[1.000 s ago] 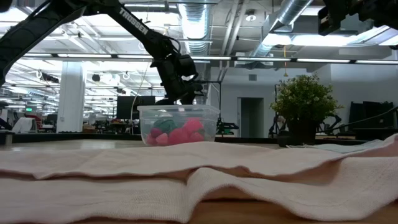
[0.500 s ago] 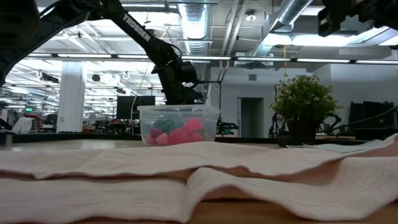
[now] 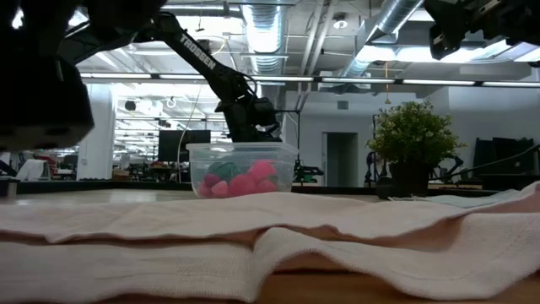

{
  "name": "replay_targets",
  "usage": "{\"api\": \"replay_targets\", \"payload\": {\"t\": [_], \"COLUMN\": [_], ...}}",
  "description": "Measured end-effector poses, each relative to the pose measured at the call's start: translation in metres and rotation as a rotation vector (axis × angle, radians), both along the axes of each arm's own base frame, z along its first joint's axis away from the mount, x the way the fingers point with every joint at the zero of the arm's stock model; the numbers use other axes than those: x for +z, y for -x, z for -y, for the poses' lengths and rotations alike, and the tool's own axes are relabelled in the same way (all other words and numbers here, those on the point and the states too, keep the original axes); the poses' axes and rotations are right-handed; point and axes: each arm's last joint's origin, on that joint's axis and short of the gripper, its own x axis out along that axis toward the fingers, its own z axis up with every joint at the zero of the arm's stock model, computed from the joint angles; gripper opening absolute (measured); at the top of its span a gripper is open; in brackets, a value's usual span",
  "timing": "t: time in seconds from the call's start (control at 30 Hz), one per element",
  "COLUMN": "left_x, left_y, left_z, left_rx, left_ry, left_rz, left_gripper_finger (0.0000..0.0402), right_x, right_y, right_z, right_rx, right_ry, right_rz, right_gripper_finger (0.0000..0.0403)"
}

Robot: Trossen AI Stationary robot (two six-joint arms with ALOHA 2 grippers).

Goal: Pick and placing Produce into tupperware
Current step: Put the blackberry into the transparent bin

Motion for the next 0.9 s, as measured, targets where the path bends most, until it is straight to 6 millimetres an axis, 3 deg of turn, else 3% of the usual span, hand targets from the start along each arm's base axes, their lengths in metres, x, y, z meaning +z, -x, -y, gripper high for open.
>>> {"api": "replay_targets", "payload": {"t": [0.4, 0.9], "left_x": [-0.0022, 0.0018], "left_y": [0.0007, 0.0005], "left_z": [-0.0022, -0.0034], "left_rx": [0.003, -0.017], "left_ry": [0.006, -0.01], "left_rz": [-0.042, -0.023], "left_gripper_finger": [0.0186, 0.0059], "right_x": [-0.0001, -0.0004], "right_y": [-0.0001, -0.0001], "right_z": [0.0, 0.0002], "right_rx": [-0.002, -0.009], "right_ry": [-0.006, -0.004], "right_rz": [-0.003, -0.003], "right_gripper_finger": [0.0248, 0.0248]}}
